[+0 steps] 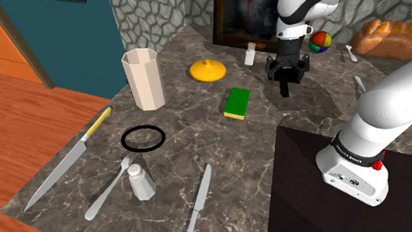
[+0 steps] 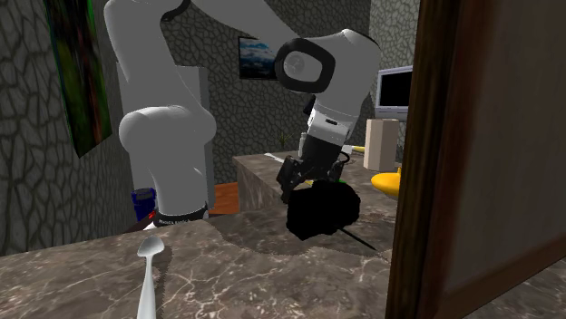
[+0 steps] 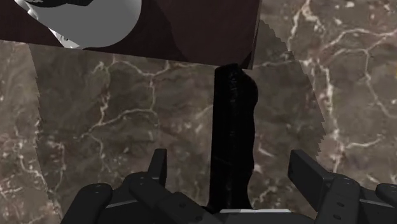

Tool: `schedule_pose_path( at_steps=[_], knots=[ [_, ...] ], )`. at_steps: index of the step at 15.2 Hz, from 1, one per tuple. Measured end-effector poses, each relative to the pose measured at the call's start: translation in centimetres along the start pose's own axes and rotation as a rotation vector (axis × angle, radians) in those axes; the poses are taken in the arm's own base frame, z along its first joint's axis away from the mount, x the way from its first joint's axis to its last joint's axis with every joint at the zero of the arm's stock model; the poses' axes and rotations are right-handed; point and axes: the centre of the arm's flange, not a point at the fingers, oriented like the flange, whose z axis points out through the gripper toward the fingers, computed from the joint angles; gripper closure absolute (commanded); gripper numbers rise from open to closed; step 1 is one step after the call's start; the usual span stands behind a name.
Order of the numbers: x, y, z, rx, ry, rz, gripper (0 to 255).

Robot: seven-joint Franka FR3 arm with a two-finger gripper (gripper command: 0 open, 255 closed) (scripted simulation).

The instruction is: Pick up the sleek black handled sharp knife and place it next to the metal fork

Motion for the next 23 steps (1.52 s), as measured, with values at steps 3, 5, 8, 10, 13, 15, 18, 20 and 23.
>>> schedule_pose_path(
  at_steps=[3, 5, 8, 10, 13, 15, 18, 20, 23],
  knots=[
    [0.1, 0.0, 1.6, 0.000, -0.001, 0.001, 0],
    [0.1, 0.0, 1.9, 0.000, 0.000, 0.002, 0],
    [0.1, 0.0, 2.0, 0.000, 0.000, 0.002, 0],
    [0.1, 0.0, 2.0, 0.000, 0.000, 0.002, 0],
    [0.1, -0.2, 1.5, 0.015, 0.006, 0.002, 255],
    [0.1, -0.3, 1.5, 0.010, 0.007, -0.001, 255],
    [0.1, -0.4, 1.5, 0.007, 0.006, -0.002, 255],
    [0.1, -0.4, 1.5, 0.006, 0.004, -0.002, 255],
    [0.0, 0.0, 1.2, 0.002, 0.002, 0.001, 255]
  ],
)
